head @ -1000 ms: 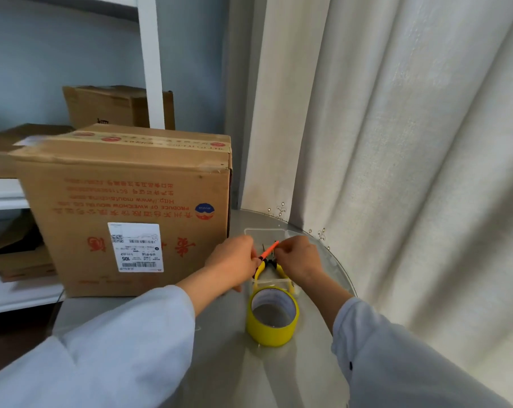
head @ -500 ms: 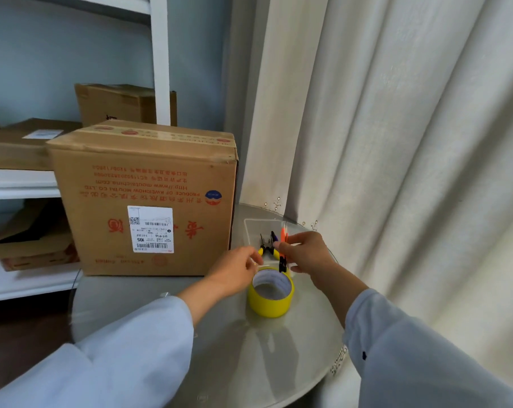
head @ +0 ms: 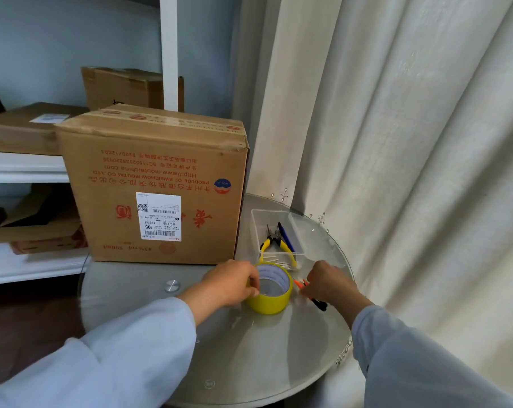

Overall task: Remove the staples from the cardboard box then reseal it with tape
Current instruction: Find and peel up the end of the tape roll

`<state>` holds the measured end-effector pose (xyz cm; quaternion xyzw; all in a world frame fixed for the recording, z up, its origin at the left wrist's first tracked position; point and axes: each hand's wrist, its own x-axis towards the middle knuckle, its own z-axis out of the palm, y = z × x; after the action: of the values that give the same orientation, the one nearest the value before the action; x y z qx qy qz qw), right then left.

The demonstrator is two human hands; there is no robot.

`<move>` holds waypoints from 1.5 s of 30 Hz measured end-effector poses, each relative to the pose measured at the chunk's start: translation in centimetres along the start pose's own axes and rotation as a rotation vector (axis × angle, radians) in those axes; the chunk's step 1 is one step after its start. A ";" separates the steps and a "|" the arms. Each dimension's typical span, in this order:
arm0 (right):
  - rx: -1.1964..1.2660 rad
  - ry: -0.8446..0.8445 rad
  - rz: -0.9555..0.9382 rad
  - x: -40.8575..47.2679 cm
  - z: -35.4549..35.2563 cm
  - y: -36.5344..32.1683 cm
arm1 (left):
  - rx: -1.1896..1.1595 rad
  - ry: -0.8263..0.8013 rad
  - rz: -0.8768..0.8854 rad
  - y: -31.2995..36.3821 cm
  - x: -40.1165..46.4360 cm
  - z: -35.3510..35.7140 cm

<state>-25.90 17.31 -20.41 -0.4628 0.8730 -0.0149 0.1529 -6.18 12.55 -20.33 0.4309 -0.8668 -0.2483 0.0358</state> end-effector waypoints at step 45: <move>0.439 0.215 -0.421 -1.9 1.8 -8.0 | -0.788 0.222 -0.215 -4.2 -3.2 -2.2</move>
<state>-17.95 14.51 -20.26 -0.5848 0.7454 -0.2830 0.1494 -0.52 12.06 -19.87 0.4962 -0.6467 -0.5150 0.2651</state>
